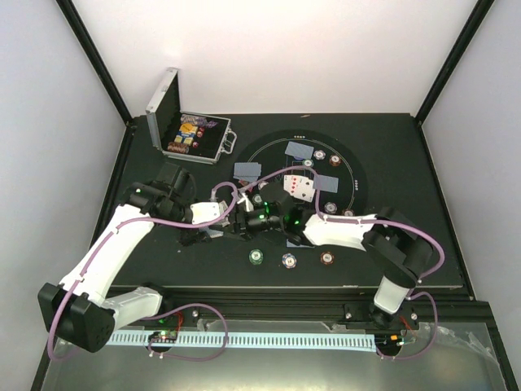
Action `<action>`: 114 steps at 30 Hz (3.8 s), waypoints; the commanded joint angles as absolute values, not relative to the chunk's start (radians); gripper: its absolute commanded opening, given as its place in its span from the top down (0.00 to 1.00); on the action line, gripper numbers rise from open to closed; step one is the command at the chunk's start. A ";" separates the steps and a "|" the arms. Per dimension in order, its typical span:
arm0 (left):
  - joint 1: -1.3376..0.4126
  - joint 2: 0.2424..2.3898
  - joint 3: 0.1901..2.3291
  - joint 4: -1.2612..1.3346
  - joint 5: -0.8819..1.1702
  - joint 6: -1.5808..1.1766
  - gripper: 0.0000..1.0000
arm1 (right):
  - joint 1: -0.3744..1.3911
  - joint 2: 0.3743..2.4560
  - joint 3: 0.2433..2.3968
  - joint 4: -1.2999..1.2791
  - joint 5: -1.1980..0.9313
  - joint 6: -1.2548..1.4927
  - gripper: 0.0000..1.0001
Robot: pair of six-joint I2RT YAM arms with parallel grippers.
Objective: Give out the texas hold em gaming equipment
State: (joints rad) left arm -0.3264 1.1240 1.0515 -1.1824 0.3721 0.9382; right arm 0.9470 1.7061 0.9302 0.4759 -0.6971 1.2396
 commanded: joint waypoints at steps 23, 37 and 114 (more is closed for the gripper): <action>-0.321 1.119 1.093 -1.192 0.406 0.940 0.98 | 0.858 1.683 0.861 0.486 -0.729 1.214 0.81; -0.321 1.120 1.088 -1.183 0.399 0.942 0.98 | 0.857 1.604 0.847 0.511 -0.750 1.246 0.82; -0.024 1.557 0.831 -0.657 0.182 0.947 0.74 | -0.101 1.830 1.001 -0.295 -0.660 0.572 0.93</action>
State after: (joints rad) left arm -0.0319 1.5383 0.7864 -0.6514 0.1680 0.9562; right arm -0.1005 1.8446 0.9905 -0.2710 -0.6788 0.5987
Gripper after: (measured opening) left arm 0.654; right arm 0.048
